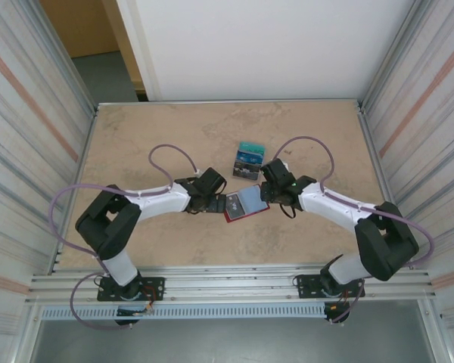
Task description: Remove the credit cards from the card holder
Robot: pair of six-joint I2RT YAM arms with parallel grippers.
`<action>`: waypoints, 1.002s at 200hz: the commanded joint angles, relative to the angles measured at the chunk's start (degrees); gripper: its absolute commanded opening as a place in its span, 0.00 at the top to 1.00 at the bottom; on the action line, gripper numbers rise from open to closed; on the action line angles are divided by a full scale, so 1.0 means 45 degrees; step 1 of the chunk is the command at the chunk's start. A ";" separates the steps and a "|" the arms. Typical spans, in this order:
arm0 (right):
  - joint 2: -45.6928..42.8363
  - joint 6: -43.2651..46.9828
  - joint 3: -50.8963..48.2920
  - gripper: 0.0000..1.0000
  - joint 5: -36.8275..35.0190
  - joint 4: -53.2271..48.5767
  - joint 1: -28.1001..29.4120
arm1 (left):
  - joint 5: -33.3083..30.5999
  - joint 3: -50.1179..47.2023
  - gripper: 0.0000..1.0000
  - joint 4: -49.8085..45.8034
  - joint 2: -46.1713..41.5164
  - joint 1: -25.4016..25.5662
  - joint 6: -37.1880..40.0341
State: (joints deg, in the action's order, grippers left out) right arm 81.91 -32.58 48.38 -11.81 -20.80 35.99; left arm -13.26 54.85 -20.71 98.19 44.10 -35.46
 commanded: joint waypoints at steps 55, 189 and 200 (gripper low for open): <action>0.0686 0.0306 0.1521 0.67 0.4321 -0.0278 0.0336 | -0.0064 0.0076 0.01 0.0110 0.0558 0.0005 -0.0253; 0.3788 0.0645 0.2568 0.70 0.6291 0.0109 0.0301 | 0.0055 0.0011 0.01 0.0323 -0.0258 0.0015 -0.0142; 0.3907 0.0647 0.2641 0.70 0.6316 0.0099 0.0313 | 0.0121 0.0040 0.01 0.0411 -0.0048 0.0024 -0.0128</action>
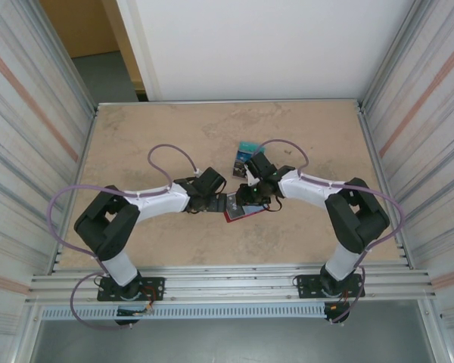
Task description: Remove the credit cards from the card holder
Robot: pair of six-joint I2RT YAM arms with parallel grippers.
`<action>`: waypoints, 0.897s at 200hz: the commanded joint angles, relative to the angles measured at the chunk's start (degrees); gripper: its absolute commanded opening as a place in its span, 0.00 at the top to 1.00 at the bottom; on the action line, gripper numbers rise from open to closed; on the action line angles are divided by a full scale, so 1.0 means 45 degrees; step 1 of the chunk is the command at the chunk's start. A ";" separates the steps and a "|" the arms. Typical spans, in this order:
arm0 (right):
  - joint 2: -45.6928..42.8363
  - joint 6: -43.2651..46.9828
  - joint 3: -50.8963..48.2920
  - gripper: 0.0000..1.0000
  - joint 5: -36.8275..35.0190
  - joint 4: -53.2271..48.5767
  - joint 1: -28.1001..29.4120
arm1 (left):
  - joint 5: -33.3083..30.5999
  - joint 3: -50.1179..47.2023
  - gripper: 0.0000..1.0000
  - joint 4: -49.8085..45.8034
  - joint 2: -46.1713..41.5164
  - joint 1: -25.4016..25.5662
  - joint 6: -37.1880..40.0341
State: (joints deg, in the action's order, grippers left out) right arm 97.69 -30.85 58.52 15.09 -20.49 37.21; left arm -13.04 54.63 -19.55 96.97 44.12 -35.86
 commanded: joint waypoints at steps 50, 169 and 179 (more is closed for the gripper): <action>0.1061 0.0357 0.0628 0.70 0.0207 -0.0202 0.0049 | 0.0144 0.0226 0.01 0.0267 0.0804 0.0001 0.0016; 0.1907 0.0084 0.0407 0.67 0.1381 0.0278 -0.0138 | -0.0021 0.0223 0.01 -0.0053 0.0909 -0.0119 0.0033; 0.1924 -0.0036 0.0300 0.67 0.1651 0.0479 -0.0167 | -0.0086 0.0236 0.01 -0.0135 0.0907 -0.0118 0.0038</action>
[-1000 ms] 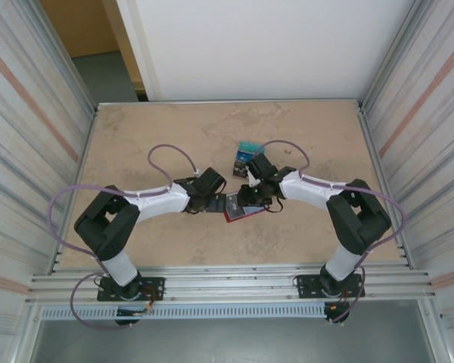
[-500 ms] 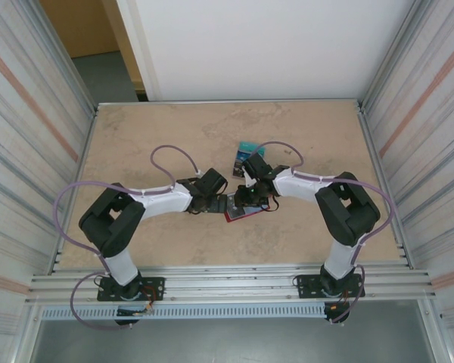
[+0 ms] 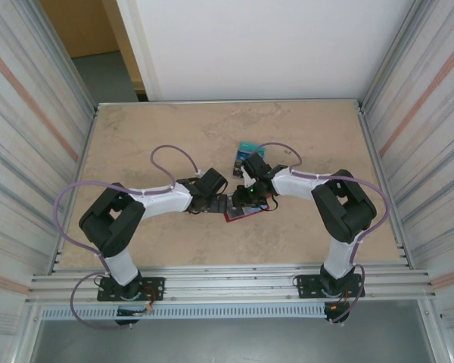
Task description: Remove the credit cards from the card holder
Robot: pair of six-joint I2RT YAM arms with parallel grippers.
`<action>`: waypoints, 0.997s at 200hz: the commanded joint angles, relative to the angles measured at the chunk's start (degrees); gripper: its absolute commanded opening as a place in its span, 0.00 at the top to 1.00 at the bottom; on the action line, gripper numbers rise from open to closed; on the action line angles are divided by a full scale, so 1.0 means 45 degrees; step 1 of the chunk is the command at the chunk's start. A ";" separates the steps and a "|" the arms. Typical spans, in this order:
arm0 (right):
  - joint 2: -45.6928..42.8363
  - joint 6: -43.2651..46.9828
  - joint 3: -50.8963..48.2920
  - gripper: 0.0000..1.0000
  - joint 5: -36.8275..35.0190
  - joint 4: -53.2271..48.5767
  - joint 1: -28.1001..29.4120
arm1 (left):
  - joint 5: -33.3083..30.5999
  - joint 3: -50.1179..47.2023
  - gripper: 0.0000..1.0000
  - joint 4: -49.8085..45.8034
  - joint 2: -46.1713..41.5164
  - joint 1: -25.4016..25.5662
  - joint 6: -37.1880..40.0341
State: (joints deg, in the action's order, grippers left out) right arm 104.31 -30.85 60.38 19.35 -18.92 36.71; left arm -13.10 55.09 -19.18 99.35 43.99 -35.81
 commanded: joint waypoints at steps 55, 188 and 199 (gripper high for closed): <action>0.0009 -0.0179 -0.0330 0.60 -0.0304 -0.0256 -0.0116 | -0.0696 0.0374 0.01 -0.0950 0.0417 -0.0058 0.0106; -0.0285 -0.2441 -0.2363 0.72 0.4101 0.4894 -0.0845 | -0.0915 0.0390 0.01 -0.1542 0.0692 0.0030 0.0029; -0.0410 -0.2553 -0.2467 0.72 0.4320 0.5179 -0.0977 | -0.0958 0.0356 0.01 -0.1597 0.0634 0.0030 0.0016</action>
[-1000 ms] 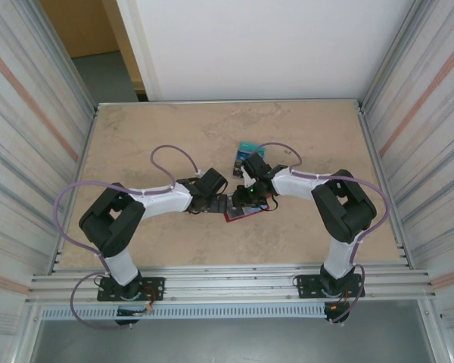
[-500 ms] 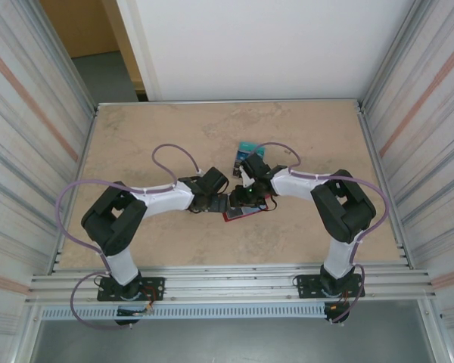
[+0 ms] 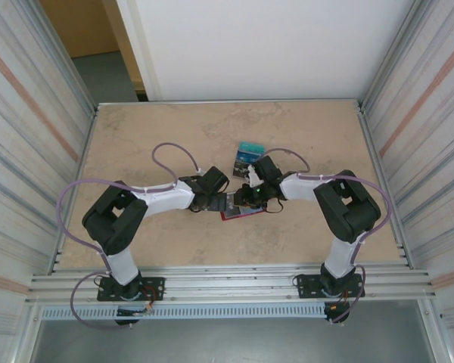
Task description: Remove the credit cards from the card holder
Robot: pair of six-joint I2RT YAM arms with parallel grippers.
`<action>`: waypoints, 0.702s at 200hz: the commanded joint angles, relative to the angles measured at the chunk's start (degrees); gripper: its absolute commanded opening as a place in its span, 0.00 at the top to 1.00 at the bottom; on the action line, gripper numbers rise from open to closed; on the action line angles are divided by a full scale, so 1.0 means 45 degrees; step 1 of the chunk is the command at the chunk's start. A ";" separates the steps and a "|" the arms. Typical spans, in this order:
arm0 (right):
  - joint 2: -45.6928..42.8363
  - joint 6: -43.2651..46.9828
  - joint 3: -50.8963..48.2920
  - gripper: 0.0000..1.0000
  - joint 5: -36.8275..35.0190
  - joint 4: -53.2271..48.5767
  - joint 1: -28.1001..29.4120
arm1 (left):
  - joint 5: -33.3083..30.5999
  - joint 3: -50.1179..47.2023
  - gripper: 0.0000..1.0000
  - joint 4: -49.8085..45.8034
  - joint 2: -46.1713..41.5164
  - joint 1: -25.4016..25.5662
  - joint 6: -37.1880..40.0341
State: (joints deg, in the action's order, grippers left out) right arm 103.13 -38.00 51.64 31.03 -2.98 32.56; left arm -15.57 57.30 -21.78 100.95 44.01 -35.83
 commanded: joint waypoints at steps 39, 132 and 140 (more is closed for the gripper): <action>-0.0240 -0.1413 -0.0860 0.78 0.2425 0.2600 -0.0436 | -0.0533 -0.0216 0.01 -0.1117 0.0194 0.0025 0.0003; 0.0274 -0.1829 -0.1050 0.88 0.2888 0.3573 -0.0672 | -0.0553 -0.0104 0.01 -0.1146 0.0216 0.0044 0.0014; 0.0362 -0.1849 -0.1045 0.88 0.2909 0.3622 -0.0673 | -0.0555 -0.0115 0.01 -0.1129 0.0208 0.0063 0.0015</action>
State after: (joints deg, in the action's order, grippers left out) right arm 103.13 -45.01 46.46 41.28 9.65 29.21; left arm -17.43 57.32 -22.39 100.92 44.01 -35.86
